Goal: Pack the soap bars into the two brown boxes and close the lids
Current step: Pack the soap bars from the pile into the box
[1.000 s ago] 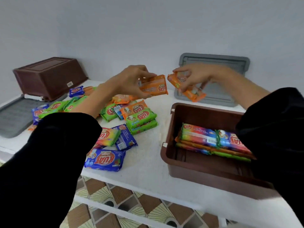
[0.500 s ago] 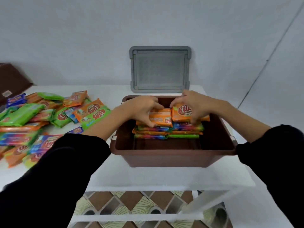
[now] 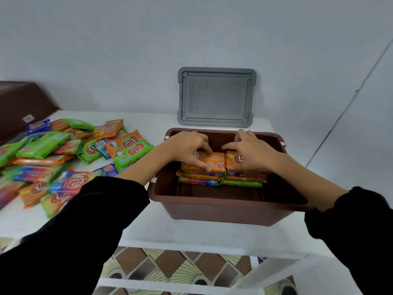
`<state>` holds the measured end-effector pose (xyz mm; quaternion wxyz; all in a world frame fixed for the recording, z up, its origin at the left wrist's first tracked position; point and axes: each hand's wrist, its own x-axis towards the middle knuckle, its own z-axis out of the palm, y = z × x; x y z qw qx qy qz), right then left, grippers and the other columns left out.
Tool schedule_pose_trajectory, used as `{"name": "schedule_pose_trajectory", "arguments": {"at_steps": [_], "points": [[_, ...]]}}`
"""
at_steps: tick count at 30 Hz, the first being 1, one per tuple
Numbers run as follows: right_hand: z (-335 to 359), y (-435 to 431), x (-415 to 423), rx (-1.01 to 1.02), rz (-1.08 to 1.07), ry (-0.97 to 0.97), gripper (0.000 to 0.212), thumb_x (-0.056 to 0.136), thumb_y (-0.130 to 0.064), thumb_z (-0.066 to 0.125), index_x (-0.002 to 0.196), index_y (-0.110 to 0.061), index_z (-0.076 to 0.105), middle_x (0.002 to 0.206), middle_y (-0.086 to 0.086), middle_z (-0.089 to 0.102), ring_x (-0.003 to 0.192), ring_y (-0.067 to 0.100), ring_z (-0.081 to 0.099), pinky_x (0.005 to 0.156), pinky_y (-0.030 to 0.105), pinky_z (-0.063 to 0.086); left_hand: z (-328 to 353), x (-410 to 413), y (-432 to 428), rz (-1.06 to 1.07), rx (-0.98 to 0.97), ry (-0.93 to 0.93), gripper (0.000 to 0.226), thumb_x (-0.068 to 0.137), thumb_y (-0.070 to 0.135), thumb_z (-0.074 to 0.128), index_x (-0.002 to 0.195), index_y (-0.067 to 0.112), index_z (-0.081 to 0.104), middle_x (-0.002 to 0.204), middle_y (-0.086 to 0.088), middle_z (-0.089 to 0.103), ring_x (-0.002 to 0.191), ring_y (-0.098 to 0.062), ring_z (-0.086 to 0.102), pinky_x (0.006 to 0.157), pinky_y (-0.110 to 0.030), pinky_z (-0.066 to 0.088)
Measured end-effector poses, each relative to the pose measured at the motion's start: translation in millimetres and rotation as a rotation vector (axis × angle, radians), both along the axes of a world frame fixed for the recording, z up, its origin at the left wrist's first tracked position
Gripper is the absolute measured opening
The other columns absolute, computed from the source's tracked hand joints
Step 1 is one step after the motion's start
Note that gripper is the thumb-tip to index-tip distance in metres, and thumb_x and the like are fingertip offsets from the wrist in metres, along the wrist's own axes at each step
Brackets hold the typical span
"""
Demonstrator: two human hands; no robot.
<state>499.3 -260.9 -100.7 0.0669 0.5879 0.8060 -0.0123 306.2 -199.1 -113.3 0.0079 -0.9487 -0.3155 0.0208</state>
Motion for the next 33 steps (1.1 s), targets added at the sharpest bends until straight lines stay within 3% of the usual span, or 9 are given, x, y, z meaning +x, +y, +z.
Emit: {"name": "schedule_pose_trajectory", "arguments": {"at_steps": [5, 10, 12, 17, 21, 25, 29, 33], "points": [[39.4, 26.1, -38.0, 0.110, 0.086, 0.184, 0.059, 0.084, -0.033, 0.064, 0.138, -0.030, 0.041, 0.125, 0.012, 0.044, 0.121, 0.027, 0.038, 0.092, 0.036, 0.038, 30.3, -38.9, -3.5, 0.160, -0.035, -0.314, 0.031, 0.090, 0.037, 0.057, 0.111, 0.018, 0.068, 0.099, -0.003, 0.069, 0.085, -0.014, 0.065, 0.075, -0.032, 0.052], [43.8, 59.8, -117.2, 0.049, 0.272, 0.295, 0.053, 0.084, -0.030, 0.064, 0.134, -0.027, 0.047, 0.118, 0.013, 0.053, 0.111, 0.028, 0.049, 0.089, 0.034, 0.038, 40.0, -129.3, -9.1, 0.442, -0.093, -0.294, 0.022, 0.090, 0.033, 0.056, 0.107, 0.025, 0.068, 0.098, 0.003, 0.070, 0.084, -0.008, 0.062, 0.080, -0.030, 0.051], [38.5, 70.4, -153.7, -0.008, 0.343, 0.318, 0.051, 0.084, -0.024, 0.064, 0.132, -0.025, 0.049, 0.118, 0.014, 0.054, 0.109, 0.027, 0.050, 0.089, 0.033, 0.038, 35.8, -166.3, -17.4, 0.541, -0.160, -0.274, 0.023, 0.088, 0.029, 0.060, 0.108, 0.021, 0.068, 0.099, 0.000, 0.070, 0.088, -0.012, 0.064, 0.084, -0.032, 0.051], [10.3, 97.6, -231.2, -0.149, 0.512, 0.178, 0.063, 0.081, -0.017, 0.069, 0.138, -0.023, 0.044, 0.111, 0.006, 0.050, 0.108, 0.025, 0.049, 0.090, 0.032, 0.038, 4.2, -247.5, -39.0, 0.772, -0.348, -0.205, 0.049, 0.076, 0.034, 0.074, 0.121, 0.020, 0.059, 0.122, 0.000, 0.061, 0.112, -0.016, 0.055, 0.093, -0.028, 0.042], [-22.5, 124.1, -266.0, -0.231, 0.641, -0.115, 0.085, 0.076, -0.019, 0.074, 0.146, -0.024, 0.027, 0.148, 0.011, 0.033, 0.134, 0.028, 0.034, 0.108, 0.036, 0.031, -21.0, -280.0, -49.7, 0.842, -0.448, -0.189, 0.070, 0.072, 0.027, 0.078, 0.134, 0.024, 0.047, 0.139, 0.003, 0.047, 0.128, -0.018, 0.042, 0.101, -0.029, 0.034], [-40.4, 138.7, -276.0, -0.235, 0.675, -0.334, 0.098, 0.070, -0.029, 0.079, 0.147, -0.036, 0.017, 0.148, 0.012, 0.025, 0.135, 0.029, 0.027, 0.108, 0.039, 0.031, -40.8, -288.8, -51.0, 0.818, -0.416, -0.178, 0.072, 0.068, 0.031, 0.080, 0.133, 0.029, 0.049, 0.136, 0.002, 0.050, 0.122, -0.019, 0.045, 0.092, -0.027, 0.036], [-42.8, 146.3, -278.2, -0.262, 0.711, -0.288, 0.092, 0.070, -0.025, 0.079, 0.144, -0.039, 0.026, 0.148, 0.010, 0.026, 0.134, 0.028, 0.028, 0.107, 0.038, 0.032, -47.0, -291.7, -49.1, 0.803, -0.374, -0.230, 0.068, 0.067, 0.035, 0.081, 0.129, 0.031, 0.053, 0.128, 0.002, 0.055, 0.114, -0.019, 0.050, 0.084, -0.025, 0.039], [-42.4, 150.9, -273.3, -0.349, 0.687, -0.146, 0.082, 0.070, -0.025, 0.079, 0.140, -0.034, 0.038, 0.140, 0.005, 0.043, 0.126, 0.023, 0.038, 0.098, 0.031, 0.033, -42.4, -287.0, -48.6, 0.767, -0.323, -0.208, 0.068, 0.066, 0.035, 0.081, 0.126, 0.024, 0.052, 0.124, 0.000, 0.054, 0.111, -0.019, 0.050, 0.083, -0.023, 0.040]]}}
